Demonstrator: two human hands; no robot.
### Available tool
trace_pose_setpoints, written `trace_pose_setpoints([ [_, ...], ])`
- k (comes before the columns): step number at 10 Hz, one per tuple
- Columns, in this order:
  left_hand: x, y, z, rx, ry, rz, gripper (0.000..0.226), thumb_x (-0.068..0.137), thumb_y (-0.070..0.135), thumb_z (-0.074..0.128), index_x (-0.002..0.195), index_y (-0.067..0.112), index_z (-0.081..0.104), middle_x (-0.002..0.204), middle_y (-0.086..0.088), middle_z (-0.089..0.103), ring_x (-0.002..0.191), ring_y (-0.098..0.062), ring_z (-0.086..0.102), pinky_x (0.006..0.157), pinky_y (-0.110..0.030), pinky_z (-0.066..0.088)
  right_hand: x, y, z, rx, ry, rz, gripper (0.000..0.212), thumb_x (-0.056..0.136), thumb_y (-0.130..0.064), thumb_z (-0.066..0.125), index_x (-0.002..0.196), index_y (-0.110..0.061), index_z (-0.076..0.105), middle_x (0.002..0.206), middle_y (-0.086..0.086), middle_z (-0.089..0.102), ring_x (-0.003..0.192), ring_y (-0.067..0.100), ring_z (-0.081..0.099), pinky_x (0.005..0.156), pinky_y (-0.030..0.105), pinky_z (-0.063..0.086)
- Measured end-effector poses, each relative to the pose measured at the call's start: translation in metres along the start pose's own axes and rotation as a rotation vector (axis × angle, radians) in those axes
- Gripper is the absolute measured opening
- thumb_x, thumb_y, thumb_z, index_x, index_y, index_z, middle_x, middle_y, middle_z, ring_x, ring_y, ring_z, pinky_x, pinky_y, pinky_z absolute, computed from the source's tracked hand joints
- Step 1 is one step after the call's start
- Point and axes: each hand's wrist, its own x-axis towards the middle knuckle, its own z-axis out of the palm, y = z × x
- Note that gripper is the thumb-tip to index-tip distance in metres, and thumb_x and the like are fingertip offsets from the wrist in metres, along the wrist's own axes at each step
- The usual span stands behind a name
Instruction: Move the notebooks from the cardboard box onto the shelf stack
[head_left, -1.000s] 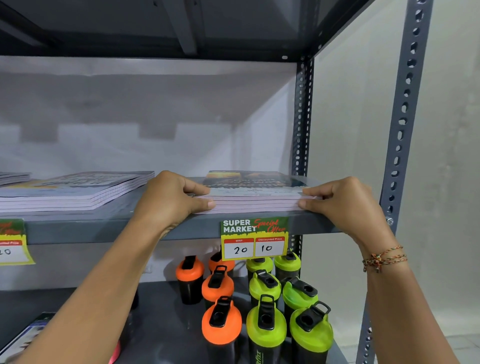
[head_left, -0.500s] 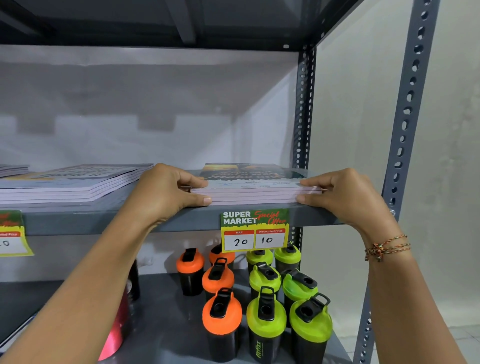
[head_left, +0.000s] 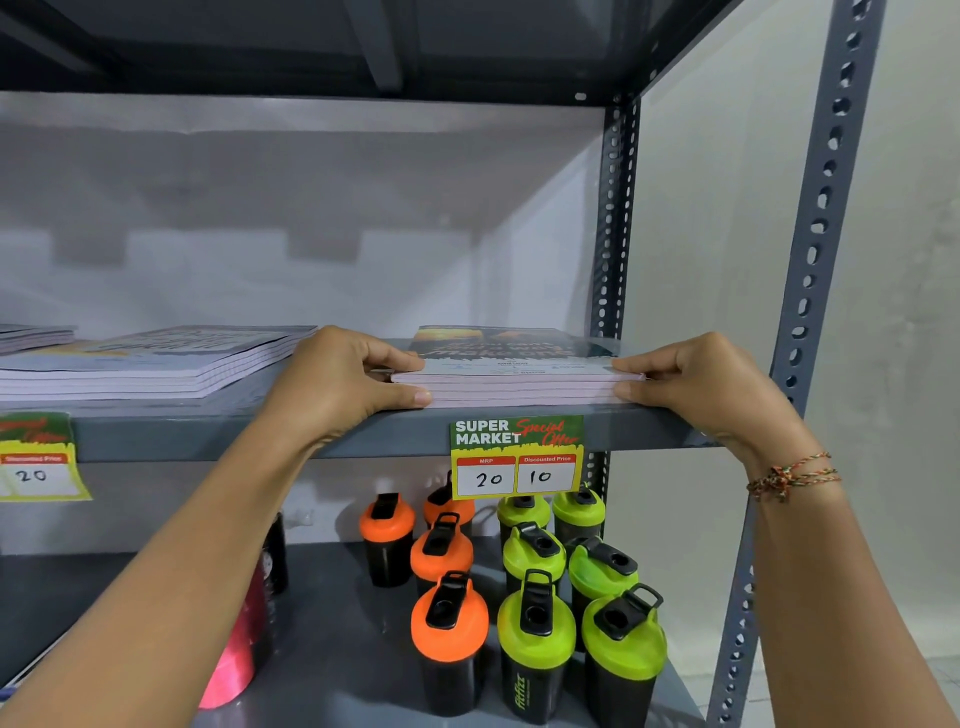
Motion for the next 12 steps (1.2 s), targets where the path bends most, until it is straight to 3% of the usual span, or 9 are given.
trace_pose_setpoints([
  [2, -0.004, 0.002, 0.000, 0.019, -0.004, 0.026, 0.042, 0.070, 0.014, 0.081, 0.110, 0.010, 0.071, 0.120, 0.000, 0.070, 0.093, -0.006, 0.060, 0.083, -0.015, 0.039, -0.005, -0.002, 0.004, -0.005, 0.023, -0.008, 0.036, 0.074, -0.019, 0.078, 0.109, -0.014, 0.070, 0.083, 0.005, 0.064, 0.079, 0.013, 0.055, 0.073, 0.020, 0.037],
  [4, -0.005, 0.000, 0.003, 0.009, 0.013, 0.043, 0.041, 0.071, 0.012, 0.081, 0.111, 0.008, 0.071, 0.120, -0.002, 0.070, 0.092, -0.006, 0.061, 0.084, -0.014, 0.040, -0.003, 0.002, 0.007, 0.019, 0.039, -0.002, 0.036, 0.072, -0.019, 0.080, 0.106, -0.013, 0.071, 0.084, 0.006, 0.067, 0.079, 0.013, 0.057, 0.062, 0.013, 0.044],
  [6, -0.003, -0.004, 0.004, 0.037, 0.034, 0.064, 0.042, 0.072, 0.013, 0.080, 0.112, 0.008, 0.070, 0.120, -0.002, 0.070, 0.092, -0.004, 0.060, 0.084, -0.014, 0.040, -0.004, 0.002, 0.009, 0.038, 0.053, 0.005, 0.036, 0.072, -0.019, 0.080, 0.107, -0.012, 0.071, 0.083, 0.005, 0.065, 0.079, 0.013, 0.055, 0.058, 0.013, 0.038],
  [7, -0.003, -0.005, 0.003, 0.052, 0.025, 0.067, 0.043, 0.072, 0.015, 0.080, 0.113, 0.008, 0.070, 0.121, -0.004, 0.069, 0.094, -0.007, 0.062, 0.086, -0.015, 0.040, -0.006, 0.000, 0.009, 0.002, 0.052, -0.006, 0.039, 0.073, -0.020, 0.079, 0.111, -0.012, 0.069, 0.096, 0.006, 0.069, 0.089, 0.015, 0.058, 0.067, 0.016, 0.045],
  [8, -0.005, -0.001, 0.003, 0.139, 0.038, 0.114, 0.046, 0.074, 0.023, 0.079, 0.118, 0.013, 0.067, 0.125, -0.004, 0.067, 0.105, -0.013, 0.063, 0.088, -0.016, 0.039, -0.010, -0.011, 0.014, -0.118, 0.092, -0.100, 0.047, 0.076, -0.021, 0.076, 0.120, -0.015, 0.062, 0.132, 0.009, 0.059, 0.121, 0.019, 0.053, 0.100, 0.026, 0.043],
  [9, -0.004, 0.010, 0.009, 0.368, 0.049, 0.290, 0.057, 0.079, 0.038, 0.071, 0.132, 0.026, 0.055, 0.144, 0.001, 0.050, 0.137, -0.019, 0.040, 0.109, -0.024, 0.030, -0.014, -0.034, 0.032, -0.218, 0.029, -0.374, 0.049, 0.081, -0.025, 0.071, 0.127, -0.019, 0.056, 0.145, -0.001, 0.045, 0.139, 0.014, 0.034, 0.116, 0.030, 0.024],
  [10, 0.001, 0.012, 0.018, 0.410, -0.037, 0.363, 0.055, 0.081, 0.042, 0.067, 0.132, 0.028, 0.054, 0.145, 0.000, 0.050, 0.139, -0.020, 0.037, 0.114, -0.033, 0.029, -0.010, -0.038, 0.046, -0.242, -0.025, -0.403, 0.040, 0.083, -0.030, 0.067, 0.122, -0.022, 0.061, 0.132, 0.000, 0.060, 0.129, 0.020, 0.050, 0.111, 0.039, 0.039],
  [11, 0.007, 0.009, 0.028, 0.406, -0.084, 0.371, 0.050, 0.082, 0.046, 0.064, 0.127, 0.025, 0.059, 0.133, -0.002, 0.061, 0.127, -0.018, 0.053, 0.107, -0.034, 0.043, -0.004, -0.038, 0.048, -0.238, -0.011, -0.359, 0.033, 0.082, -0.033, 0.067, 0.114, -0.025, 0.066, 0.115, 0.004, 0.072, 0.112, 0.024, 0.062, 0.097, 0.041, 0.051],
  [12, 0.010, 0.009, 0.029, 0.442, -0.067, 0.359, 0.053, 0.083, 0.048, 0.062, 0.131, 0.027, 0.056, 0.137, -0.002, 0.058, 0.130, -0.019, 0.050, 0.108, -0.035, 0.041, -0.006, -0.040, 0.051, -0.235, 0.068, -0.400, 0.031, 0.082, -0.030, 0.067, 0.112, -0.021, 0.067, 0.114, 0.005, 0.072, 0.111, 0.024, 0.063, 0.095, 0.042, 0.052],
])
